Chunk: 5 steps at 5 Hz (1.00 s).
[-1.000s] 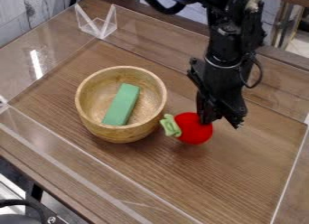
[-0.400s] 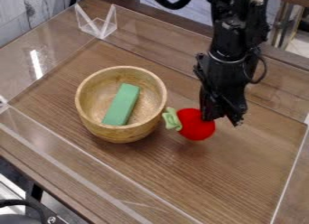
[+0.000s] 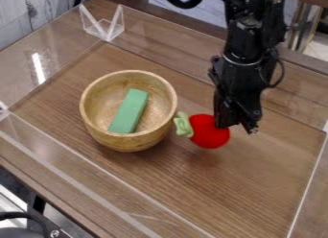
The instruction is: Move the red fruit to the left
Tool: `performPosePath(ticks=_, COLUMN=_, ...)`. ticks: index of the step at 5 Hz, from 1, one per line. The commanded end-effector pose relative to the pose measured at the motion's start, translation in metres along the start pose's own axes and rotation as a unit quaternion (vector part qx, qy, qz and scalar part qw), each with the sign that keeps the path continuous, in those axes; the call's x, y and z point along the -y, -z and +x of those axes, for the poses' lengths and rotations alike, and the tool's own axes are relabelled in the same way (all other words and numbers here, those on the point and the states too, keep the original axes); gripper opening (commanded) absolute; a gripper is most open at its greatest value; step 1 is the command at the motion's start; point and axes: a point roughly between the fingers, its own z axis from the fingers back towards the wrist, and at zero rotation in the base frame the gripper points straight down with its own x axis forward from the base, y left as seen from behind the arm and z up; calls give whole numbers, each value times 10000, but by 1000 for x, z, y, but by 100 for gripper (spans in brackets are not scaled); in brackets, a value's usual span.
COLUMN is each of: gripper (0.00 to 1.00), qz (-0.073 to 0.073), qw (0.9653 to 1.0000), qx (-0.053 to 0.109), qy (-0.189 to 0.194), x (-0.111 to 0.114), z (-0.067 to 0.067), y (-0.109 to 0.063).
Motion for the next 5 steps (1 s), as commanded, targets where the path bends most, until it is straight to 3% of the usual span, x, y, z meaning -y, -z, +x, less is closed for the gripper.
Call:
performPosePath(ticks=1, gripper=0, qz=157, qw=9991, qx=384, qy=-9, x=-12, z=9, y=-17)
performPosePath(ticks=3, gripper=0, qz=95, qw=9984, qx=470, qy=301, x=1, z=12, y=-5)
performPosePath(ticks=4, gripper=0, qz=57, qw=9978, qx=503, qy=434, x=6, z=15, y=-13)
performPosePath(ticks=5, gripper=0, qz=325, qw=9980, qx=510, qy=188, x=-20, z=15, y=-32)
